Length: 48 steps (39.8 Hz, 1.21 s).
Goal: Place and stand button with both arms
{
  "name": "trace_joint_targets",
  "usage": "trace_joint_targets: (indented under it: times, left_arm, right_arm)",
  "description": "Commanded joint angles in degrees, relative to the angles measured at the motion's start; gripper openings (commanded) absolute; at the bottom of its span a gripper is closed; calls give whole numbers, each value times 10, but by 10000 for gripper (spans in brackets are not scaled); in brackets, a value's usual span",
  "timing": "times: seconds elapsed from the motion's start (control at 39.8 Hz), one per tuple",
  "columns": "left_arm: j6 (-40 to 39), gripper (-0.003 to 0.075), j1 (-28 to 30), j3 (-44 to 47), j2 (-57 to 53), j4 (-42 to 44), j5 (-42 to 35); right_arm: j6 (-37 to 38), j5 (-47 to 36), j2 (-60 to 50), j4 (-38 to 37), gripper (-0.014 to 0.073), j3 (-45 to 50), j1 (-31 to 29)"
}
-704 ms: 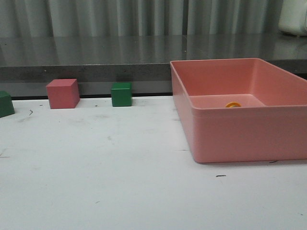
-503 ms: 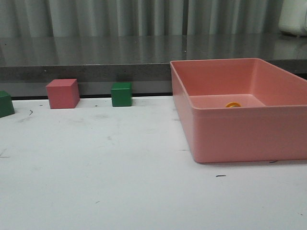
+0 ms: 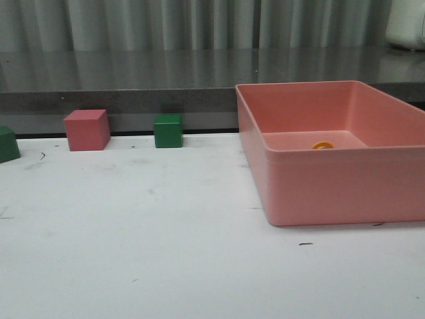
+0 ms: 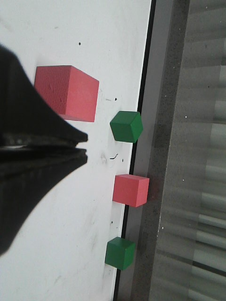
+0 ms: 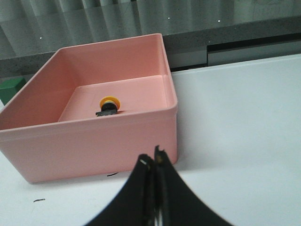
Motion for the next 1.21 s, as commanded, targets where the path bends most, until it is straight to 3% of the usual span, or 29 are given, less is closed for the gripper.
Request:
trace_joint_targets:
  times: [0.0, 0.23, 0.55, 0.63, 0.75, 0.9, 1.18]
  left_arm:
    - [-1, -20, -4, 5, -13, -5, -48]
    - [-1, -20, -4, 5, -13, -1, -68]
    - [-1, -20, -4, -17, -11, -4, -245]
    - [-1, -20, -4, -57, -10, -4, -224]
    - [-1, -20, -4, -149, 24, -3, -122]
    - [-1, -20, -4, -238, 121, 0, -26]
    - [-1, -20, -4, -303, 241, 0, -15]
  right_arm:
    - [-6, -45, -11, -2, -69, -2, -3]
    - [-6, -48, -11, -2, -69, -2, -3]
    - [-5, -73, -11, -2, -69, -45, -3]
    - [-5, -37, -6, -2, -66, -86, -3]
    - [-5, 46, 42, -2, -59, -176, -3]
    - [-5, 100, 166, -2, -59, -281, -3]
    - [-6, 97, 320, -2, -59, -356, -3]
